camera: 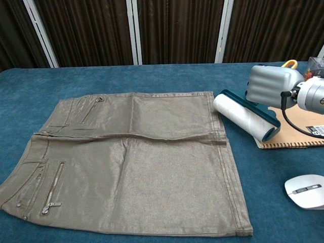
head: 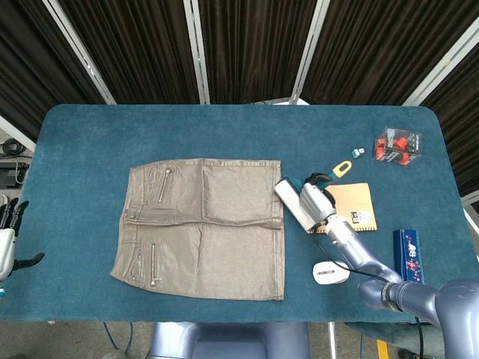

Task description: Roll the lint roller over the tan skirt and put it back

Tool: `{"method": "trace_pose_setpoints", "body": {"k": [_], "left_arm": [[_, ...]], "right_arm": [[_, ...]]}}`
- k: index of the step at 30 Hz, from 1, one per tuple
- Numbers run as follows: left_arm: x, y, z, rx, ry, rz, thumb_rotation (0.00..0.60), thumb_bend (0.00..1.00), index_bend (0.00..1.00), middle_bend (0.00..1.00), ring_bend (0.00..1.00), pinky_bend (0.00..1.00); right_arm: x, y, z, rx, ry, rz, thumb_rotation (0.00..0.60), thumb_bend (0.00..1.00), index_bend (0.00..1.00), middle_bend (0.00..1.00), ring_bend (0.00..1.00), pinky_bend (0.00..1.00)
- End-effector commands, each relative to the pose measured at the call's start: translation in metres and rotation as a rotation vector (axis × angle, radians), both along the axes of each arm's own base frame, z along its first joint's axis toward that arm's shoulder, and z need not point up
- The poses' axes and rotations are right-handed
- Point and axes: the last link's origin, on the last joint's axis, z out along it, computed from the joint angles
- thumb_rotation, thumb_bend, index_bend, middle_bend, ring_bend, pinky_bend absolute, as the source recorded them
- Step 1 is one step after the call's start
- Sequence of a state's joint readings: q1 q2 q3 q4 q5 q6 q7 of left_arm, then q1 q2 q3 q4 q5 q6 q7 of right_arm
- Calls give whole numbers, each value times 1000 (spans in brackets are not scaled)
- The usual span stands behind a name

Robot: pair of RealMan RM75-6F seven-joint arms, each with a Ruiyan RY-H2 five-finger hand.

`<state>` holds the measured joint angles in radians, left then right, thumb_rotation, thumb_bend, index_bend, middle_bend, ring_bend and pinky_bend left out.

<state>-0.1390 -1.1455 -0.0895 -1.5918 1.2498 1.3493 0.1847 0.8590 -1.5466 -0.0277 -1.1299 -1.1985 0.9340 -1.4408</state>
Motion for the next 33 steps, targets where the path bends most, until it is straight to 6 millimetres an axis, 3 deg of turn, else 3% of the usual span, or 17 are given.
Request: {"method": "trace_pose_setpoints", "body": {"k": [1,4,6,8,10,11,13,18,26,33], "left_arm": [[0,0,0,0,0,-1,600,0,0,0,0,0],[1,0,-1,-1,-1,-3,600,0,0,0,0,0],[1,-1,-1,-2,-2,-4,600,0,0,0,0,0],[2,-1,-1,-2,-2,-5,600,0,0,0,0,0],[2,-1,-1,-4,-5,-7,600,0,0,0,0,0],[3,-1,-1,-4,-5,-9,600,0,0,0,0,0],[3,-2,-1,-5,-7,-11,600,0,0,0,0,0],[6,-3,0,-6,-20,-24,600,0,0,0,0,0],[13,-9,6,-13,-53,-64,600,0,0,0,0,0],[21,-17,7,-18,-57,-124,600,0,0,0,0,0]], "right_arm": [[-16,-10,10,-52,-32,-94,600,797,591,631,548,614],[-25,-14,14,-77,-53,-149,600,775,576,631,548,614],[-31,-14,15,-88,-92,-205,600,650,510,617,539,614],[-35,-14,15,-93,-135,-258,600,321,309,533,500,614],[-36,-13,16,-95,-153,-283,600,79,133,427,451,615],[-36,-11,16,-95,-160,-293,600,12,65,375,426,615],[-35,-8,17,-94,-180,-305,600,0,8,312,396,615],[-29,2,25,-103,-247,-317,600,0,0,238,368,614],[-19,38,72,-154,-502,-313,600,0,0,234,341,607],[-37,84,116,-95,-865,-311,600,0,0,34,29,188]]}}
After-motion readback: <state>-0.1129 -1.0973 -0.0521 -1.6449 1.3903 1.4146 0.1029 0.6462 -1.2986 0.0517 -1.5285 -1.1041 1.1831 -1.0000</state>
